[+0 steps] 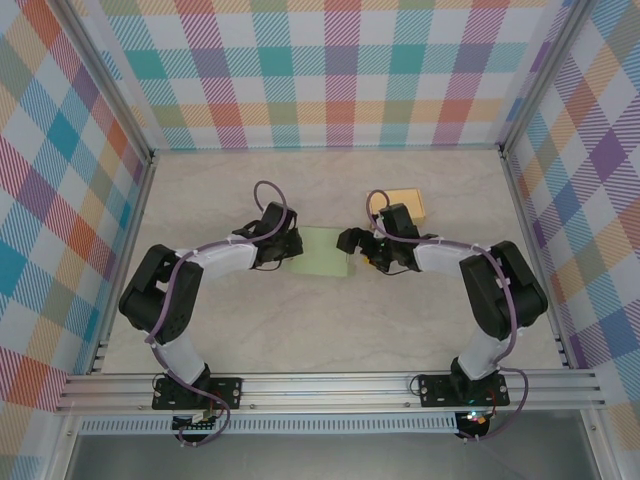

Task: Fold the paper box

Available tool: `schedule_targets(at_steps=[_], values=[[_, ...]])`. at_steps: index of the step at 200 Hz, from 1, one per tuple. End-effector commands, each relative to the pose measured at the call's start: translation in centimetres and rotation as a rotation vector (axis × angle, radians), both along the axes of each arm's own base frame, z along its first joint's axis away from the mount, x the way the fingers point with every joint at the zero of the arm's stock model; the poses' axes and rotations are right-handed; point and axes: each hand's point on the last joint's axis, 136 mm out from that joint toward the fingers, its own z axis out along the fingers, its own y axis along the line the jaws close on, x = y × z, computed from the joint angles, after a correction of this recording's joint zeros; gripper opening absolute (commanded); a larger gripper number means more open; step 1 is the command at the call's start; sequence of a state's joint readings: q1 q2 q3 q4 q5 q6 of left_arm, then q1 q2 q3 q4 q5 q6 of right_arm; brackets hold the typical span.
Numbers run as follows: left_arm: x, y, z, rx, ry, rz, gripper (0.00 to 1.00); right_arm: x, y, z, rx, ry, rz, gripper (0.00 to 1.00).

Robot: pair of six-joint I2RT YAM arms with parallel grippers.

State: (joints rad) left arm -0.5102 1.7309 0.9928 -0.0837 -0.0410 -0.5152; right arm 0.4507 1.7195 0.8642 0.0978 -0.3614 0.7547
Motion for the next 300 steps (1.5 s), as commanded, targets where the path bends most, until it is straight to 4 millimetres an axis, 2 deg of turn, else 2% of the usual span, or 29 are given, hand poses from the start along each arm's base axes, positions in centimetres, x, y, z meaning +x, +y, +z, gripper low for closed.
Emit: schedule_targets(at_steps=[1, 29, 83, 137, 159, 175, 205, 224, 244, 261, 274, 282, 300], values=[[-0.9, 1.2, -2.2, -0.03, 0.078, 0.032, 0.12, 0.6, 1.3, 0.8, 0.105, -0.031, 0.034, 0.99], [-0.7, 1.7, -2.4, -0.067, 0.094, 0.044, 0.08, 1.0, 2.2, 0.9, 0.154, -0.054, 0.06, 0.97], [-0.4, 2.0, -2.3, -0.069, 0.1, 0.031, 0.08, 2.4, 3.4, 1.3, 0.212, -0.125, 0.116, 0.91], [-0.1, 1.6, -1.6, -0.075, 0.084, 0.005, 0.08, 3.7, 4.8, 3.0, 0.302, -0.182, 0.168, 0.65], [0.3, 1.3, -0.8, -0.09, 0.056, -0.006, 0.08, 3.7, 4.9, 3.1, 0.324, -0.177, 0.17, 0.45], [0.7, 1.1, 0.0, -0.101, 0.028, -0.014, 0.1, 3.7, 4.7, 3.1, 0.344, -0.16, 0.157, 0.41], [1.3, 0.6, 2.7, -0.131, -0.062, -0.04, 0.17, 3.5, 4.0, 3.0, 0.381, -0.097, 0.113, 0.38], [1.5, 0.6, 4.9, -0.15, -0.146, -0.057, 0.37, 3.4, 3.3, 3.7, 0.403, -0.067, 0.081, 0.37], [1.5, 0.5, 7.9, -0.167, -0.276, -0.096, 0.53, 2.7, 2.2, 3.8, 0.399, 0.013, 0.032, 0.37], [1.1, 0.4, 10.6, -0.156, -0.42, -0.148, 0.62, 1.9, 1.0, 3.7, 0.385, 0.073, -0.01, 0.36], [0.3, 0.0, 12.8, -0.127, -0.569, -0.217, 0.65, 1.3, 0.2, 4.1, 0.387, 0.096, -0.029, 0.36], [-0.6, -0.6, 14.5, -0.103, -0.681, -0.277, 0.74, 0.9, -0.2, 4.4, 0.39, 0.11, -0.033, 0.36], [-4.0, -2.9, 16.2, -0.005, -0.885, -0.499, 0.75, -0.1, -1.0, 5.1, 0.401, 0.139, -0.032, 0.37]])
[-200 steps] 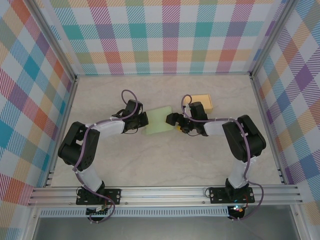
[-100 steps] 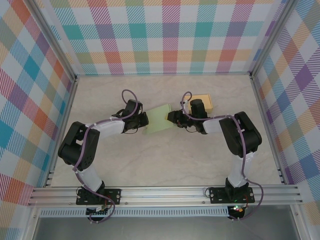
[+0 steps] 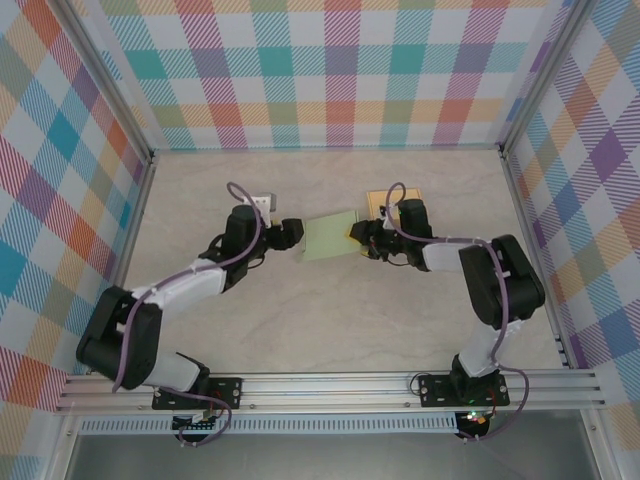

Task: Fold the paper box

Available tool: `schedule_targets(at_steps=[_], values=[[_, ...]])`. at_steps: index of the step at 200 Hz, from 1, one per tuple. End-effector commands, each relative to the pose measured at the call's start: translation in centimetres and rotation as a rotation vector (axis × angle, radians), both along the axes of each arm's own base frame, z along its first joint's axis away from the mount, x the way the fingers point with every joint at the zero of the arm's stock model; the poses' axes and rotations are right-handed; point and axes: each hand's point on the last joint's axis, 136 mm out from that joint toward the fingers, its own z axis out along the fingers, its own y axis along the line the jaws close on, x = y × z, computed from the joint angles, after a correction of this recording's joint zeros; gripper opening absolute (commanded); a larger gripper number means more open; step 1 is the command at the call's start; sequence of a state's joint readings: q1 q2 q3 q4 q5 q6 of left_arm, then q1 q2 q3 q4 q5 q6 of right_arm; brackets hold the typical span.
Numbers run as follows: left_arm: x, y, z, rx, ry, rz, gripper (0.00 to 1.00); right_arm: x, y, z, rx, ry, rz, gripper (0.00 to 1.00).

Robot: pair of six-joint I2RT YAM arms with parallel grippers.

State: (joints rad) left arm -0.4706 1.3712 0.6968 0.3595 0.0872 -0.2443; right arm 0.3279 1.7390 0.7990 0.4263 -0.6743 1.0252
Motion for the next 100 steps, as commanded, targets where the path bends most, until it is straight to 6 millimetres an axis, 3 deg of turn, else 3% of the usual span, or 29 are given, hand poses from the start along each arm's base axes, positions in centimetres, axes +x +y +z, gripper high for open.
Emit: schedule_targets(at_steps=[1, 22, 49, 68, 100], values=[[-2.8, -3.3, 5.2, 0.131, -0.408, -0.226, 0.75, -1.8, -0.9, 1.0, 0.028, 0.075, 0.017, 0.37], [-6.8, -6.3, 4.8, 0.331, -0.549, -0.451, 0.76, -3.0, -1.4, 1.7, 0.034, 0.108, 0.048, 0.38], [-9.9, -8.5, 3.4, 0.503, -0.642, -0.606, 0.83, -4.6, -1.7, 2.7, 0.064, 0.156, 0.089, 0.38], [-11.4, -9.3, 2.1, 0.611, -0.663, -0.683, 0.89, -5.5, -2.0, 3.4, 0.083, 0.186, 0.107, 0.39], [-11.7, -9.2, 0.5, 0.746, -0.658, -0.688, 0.91, -6.8, -2.2, 4.3, 0.093, 0.223, 0.134, 0.39]])
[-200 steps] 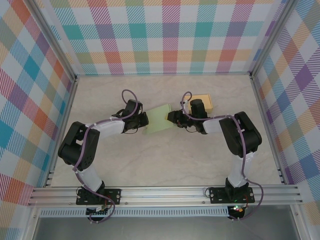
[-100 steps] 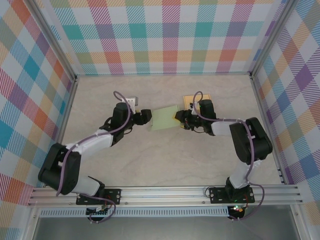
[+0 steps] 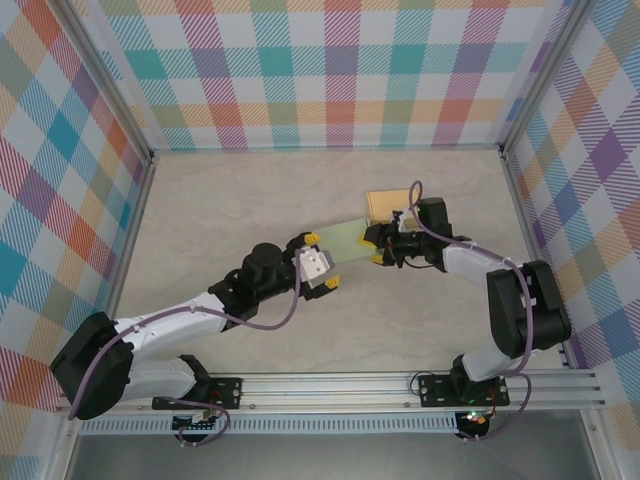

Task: Fold the paper box

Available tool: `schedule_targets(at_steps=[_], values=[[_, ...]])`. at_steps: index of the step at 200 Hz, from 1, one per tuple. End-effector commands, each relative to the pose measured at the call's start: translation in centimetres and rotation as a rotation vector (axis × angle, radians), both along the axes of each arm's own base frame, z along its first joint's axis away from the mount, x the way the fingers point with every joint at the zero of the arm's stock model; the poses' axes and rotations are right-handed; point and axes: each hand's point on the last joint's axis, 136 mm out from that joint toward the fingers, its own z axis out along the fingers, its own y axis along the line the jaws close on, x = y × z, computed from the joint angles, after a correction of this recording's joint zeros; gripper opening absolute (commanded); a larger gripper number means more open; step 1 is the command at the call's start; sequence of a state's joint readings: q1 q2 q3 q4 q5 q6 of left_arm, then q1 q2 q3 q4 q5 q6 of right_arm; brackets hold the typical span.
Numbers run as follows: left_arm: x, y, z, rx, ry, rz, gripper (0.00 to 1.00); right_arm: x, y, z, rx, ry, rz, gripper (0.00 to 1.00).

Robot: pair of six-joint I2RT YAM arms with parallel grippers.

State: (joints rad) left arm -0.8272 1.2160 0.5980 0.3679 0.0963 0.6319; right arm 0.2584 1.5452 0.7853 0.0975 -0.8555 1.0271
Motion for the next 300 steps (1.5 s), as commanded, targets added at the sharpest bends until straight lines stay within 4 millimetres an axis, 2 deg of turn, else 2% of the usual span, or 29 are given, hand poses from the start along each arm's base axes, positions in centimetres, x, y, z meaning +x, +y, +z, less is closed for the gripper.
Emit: schedule_targets(at_steps=[1, 44, 88, 136, 149, 216, 246, 277, 300], values=[[-0.2, 0.5, -1.2, 0.156, -0.099, -0.004, 0.91, -2.1, -0.1, 0.9, 0.031, 0.046, 0.062, 0.39], [0.8, 1.6, -2.8, 0.27, -0.116, 0.066, 0.89, -3.0, -0.1, 1.0, 0.047, 0.088, 0.078, 0.39], [1.9, 1.6, -4.3, 0.351, -0.146, 0.096, 0.79, -3.7, 0.0, 0.8, 0.066, 0.124, 0.104, 0.41], [2.4, 1.0, -4.1, 0.349, -0.161, 0.101, 0.71, -3.9, 0.2, -0.2, 0.074, 0.165, 0.122, 0.43], [2.5, 0.9, -4.0, 0.343, -0.158, 0.101, 0.66, -4.0, 0.2, -0.5, 0.076, 0.176, 0.126, 0.43], [1.8, 0.4, -4.1, 0.342, -0.086, 0.064, 0.52, -4.1, 0.0, -1.3, 0.063, 0.187, 0.13, 0.47], [1.2, 0.5, -4.7, 0.355, 0.032, 0.021, 0.5, -4.0, -0.5, -1.3, 0.057, 0.177, 0.118, 0.56], [1.0, 0.9, -5.4, 0.354, 0.143, -0.001, 0.47, -3.9, -1.7, -1.1, 0.019, 0.154, 0.088, 0.75], [0.9, 1.1, -6.5, 0.367, 0.229, -0.021, 0.45, -3.5, -2.8, -0.8, -0.002, 0.127, 0.053, 0.79]])
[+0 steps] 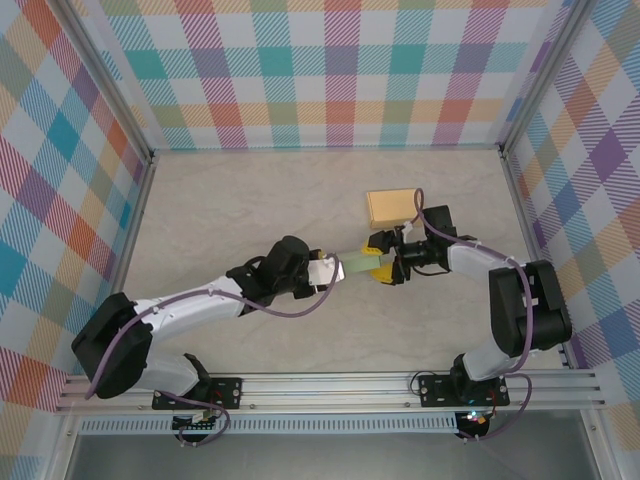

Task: Fold the paper box

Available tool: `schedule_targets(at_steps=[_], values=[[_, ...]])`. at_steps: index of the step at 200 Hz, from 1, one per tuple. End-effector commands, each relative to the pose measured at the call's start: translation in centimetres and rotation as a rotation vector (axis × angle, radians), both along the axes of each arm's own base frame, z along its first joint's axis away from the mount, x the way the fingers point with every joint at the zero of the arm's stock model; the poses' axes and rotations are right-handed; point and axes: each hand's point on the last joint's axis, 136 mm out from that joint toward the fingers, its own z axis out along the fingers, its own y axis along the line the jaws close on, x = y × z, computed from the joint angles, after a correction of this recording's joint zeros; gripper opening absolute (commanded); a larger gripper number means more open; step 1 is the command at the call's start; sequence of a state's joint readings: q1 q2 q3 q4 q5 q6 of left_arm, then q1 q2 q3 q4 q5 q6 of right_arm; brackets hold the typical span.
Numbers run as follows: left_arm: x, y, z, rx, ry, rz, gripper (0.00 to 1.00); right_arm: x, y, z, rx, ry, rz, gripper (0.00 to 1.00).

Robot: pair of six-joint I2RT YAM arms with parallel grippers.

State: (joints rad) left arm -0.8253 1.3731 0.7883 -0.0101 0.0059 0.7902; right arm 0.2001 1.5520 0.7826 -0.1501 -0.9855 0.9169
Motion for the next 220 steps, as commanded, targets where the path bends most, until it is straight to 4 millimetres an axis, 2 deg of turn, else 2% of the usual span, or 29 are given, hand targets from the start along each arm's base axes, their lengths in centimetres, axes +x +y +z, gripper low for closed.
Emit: schedule_targets(at_steps=[1, 38, 67, 93, 122, 161, 177, 196, 220], values=[[-0.5, 0.2, -1.1, -0.003, 0.142, 0.0, 0.45, -0.2, -1.2, 0.6, -0.027, -0.046, -0.015, 0.8], [-0.4, 0.0, -2.9, -0.023, 0.282, -0.008, 0.45, 0.4, -3.3, 0.8, -0.115, -0.091, -0.073, 0.86], [-0.3, -0.1, -3.6, -0.055, 0.394, -0.012, 0.47, 0.7, -4.7, 2.1, -0.223, -0.188, -0.099, 0.88], [0.7, 0.2, -3.7, -0.085, 0.439, 0.007, 0.5, 0.7, -5.6, 3.9, -0.3, -0.332, -0.087, 0.87], [1.4, 0.3, -3.4, -0.106, 0.455, 0.016, 0.61, 0.6, -6.3, 5.5, -0.376, -0.517, -0.037, 0.81], [1.9, 0.0, -3.6, -0.1, 0.474, 0.03, 0.64, 1.4, -6.8, 5.6, -0.583, -0.715, 0.053, 0.72], [1.9, -0.1, -3.3, -0.109, 0.481, 0.029, 0.65, 1.7, -6.3, 5.6, -0.613, -0.767, 0.098, 0.69], [1.7, -0.2, -2.2, -0.134, 0.464, 0.02, 0.67, 2.2, -5.4, 5.6, -0.647, -0.826, 0.142, 0.68], [1.6, 0.2, -0.2, -0.178, 0.423, 0.036, 0.76, 2.8, -4.4, 6.0, -0.663, -0.868, 0.166, 0.68]])
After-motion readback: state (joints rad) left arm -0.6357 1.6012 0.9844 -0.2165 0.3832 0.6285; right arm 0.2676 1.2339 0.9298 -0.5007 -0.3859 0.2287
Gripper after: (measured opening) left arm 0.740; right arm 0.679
